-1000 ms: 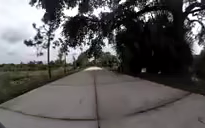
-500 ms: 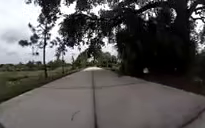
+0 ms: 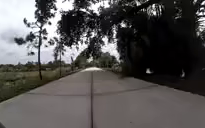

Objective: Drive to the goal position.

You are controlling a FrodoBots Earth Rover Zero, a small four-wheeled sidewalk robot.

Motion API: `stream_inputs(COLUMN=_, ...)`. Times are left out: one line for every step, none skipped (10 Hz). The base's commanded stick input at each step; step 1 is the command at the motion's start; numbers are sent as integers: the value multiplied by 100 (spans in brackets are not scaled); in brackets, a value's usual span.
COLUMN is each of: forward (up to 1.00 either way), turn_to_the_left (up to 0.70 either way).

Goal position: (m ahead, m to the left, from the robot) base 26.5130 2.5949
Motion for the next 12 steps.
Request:
stream_inputs(forward=85, turn_to_the_left=0)
stream_inputs(forward=85, turn_to_the_left=0)
stream_inputs(forward=85, turn_to_the_left=0)
stream_inputs(forward=85, turn_to_the_left=0)
stream_inputs(forward=85, turn_to_the_left=17)
stream_inputs(forward=85, turn_to_the_left=34)
stream_inputs(forward=85, turn_to_the_left=34)
stream_inputs(forward=85, turn_to_the_left=32)
stream_inputs(forward=85, turn_to_the_left=6)
stream_inputs(forward=85, turn_to_the_left=0)
stream_inputs(forward=85, turn_to_the_left=0)
stream_inputs(forward=85, turn_to_the_left=0)
